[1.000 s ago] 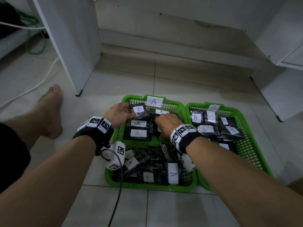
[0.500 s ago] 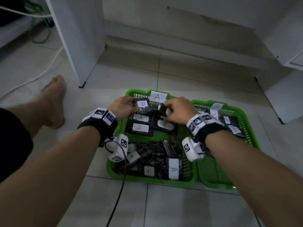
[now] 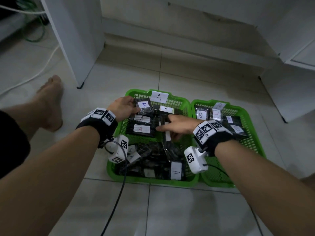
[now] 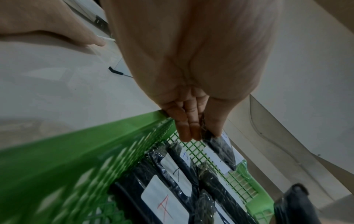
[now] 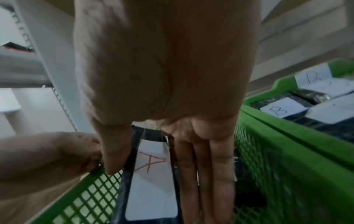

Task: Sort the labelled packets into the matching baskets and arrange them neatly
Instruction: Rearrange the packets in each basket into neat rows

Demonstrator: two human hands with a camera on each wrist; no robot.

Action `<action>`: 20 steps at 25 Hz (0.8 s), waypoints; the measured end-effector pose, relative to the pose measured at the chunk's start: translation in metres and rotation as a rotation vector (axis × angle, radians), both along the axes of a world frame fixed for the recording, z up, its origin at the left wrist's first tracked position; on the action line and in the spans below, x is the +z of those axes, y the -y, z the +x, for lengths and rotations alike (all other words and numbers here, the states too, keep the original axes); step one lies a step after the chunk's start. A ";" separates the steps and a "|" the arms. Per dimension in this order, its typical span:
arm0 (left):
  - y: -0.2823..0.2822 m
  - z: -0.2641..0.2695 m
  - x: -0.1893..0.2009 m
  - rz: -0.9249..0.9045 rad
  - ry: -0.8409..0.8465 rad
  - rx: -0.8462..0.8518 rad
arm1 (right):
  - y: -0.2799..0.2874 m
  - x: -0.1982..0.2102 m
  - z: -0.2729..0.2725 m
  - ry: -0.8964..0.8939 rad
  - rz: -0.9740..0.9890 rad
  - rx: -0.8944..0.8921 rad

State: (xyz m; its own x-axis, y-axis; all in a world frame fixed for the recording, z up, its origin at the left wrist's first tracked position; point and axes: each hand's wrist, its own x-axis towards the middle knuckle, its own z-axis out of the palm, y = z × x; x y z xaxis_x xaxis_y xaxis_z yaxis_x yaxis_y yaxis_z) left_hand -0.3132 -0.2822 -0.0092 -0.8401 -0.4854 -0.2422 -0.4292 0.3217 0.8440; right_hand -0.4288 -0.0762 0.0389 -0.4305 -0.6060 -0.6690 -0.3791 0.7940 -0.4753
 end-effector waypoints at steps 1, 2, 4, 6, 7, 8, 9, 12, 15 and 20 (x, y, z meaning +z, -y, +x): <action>0.000 0.000 0.000 0.003 -0.004 0.004 | 0.001 0.000 0.004 0.128 -0.039 -0.059; 0.001 -0.001 0.000 0.007 -0.003 0.011 | 0.001 0.000 0.009 0.257 -0.050 -0.096; -0.001 0.000 0.003 -0.004 0.002 0.015 | -0.002 0.003 0.022 0.438 -0.066 -0.120; -0.003 0.000 0.006 -0.033 0.008 0.008 | -0.003 0.006 0.021 0.343 -0.140 -0.142; -0.004 0.001 0.006 -0.036 0.003 0.002 | -0.002 0.008 0.017 0.178 -0.186 -0.165; -0.005 0.001 0.007 -0.030 0.001 -0.001 | -0.001 0.008 0.010 -0.026 -0.220 -0.180; -0.005 0.002 0.007 -0.020 -0.001 0.001 | 0.001 0.008 0.003 -0.233 -0.233 -0.171; -0.002 0.001 0.002 0.036 -0.010 0.031 | 0.010 0.005 -0.007 -0.563 -0.109 -0.003; 0.002 -0.001 -0.003 0.065 -0.018 0.031 | 0.014 -0.005 -0.005 -0.622 0.193 0.154; 0.001 -0.001 0.000 0.029 -0.013 0.027 | 0.009 -0.005 -0.005 -0.397 0.293 0.155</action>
